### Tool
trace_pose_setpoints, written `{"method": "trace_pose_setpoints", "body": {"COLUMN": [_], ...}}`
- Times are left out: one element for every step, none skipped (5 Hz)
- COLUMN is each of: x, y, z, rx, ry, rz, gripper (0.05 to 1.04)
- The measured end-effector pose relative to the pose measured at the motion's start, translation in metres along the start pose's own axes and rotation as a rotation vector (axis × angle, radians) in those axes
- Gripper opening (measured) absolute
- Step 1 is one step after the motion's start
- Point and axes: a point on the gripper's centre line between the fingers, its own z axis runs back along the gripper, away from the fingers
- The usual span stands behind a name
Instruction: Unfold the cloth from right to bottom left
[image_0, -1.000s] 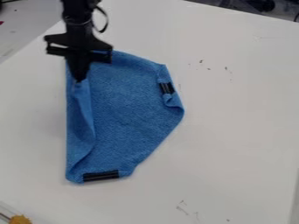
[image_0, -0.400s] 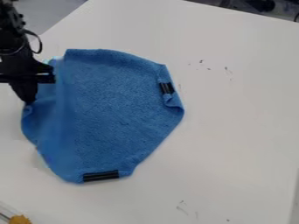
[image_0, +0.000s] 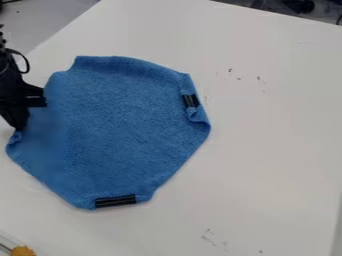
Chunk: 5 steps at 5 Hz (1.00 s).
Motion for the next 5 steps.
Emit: {"method": "trace_pose_setpoints", "body": {"x": [0.0, 0.003, 0.009, 0.016, 0.027], "y": [0.012, 0.026, 0.04, 0.05, 0.049], "z": [0.0, 0.006, 0.018, 0.027, 0.036], "rx": [0.018, 0.06, 0.116, 0.133, 0.115], "ry": [0.003, 0.024, 0.034, 0.035, 0.031], "rz": [-0.024, -0.059, -0.085, -0.108, -0.13], "gripper": [0.239, 0.504, 0.807, 1.002, 1.003]}}
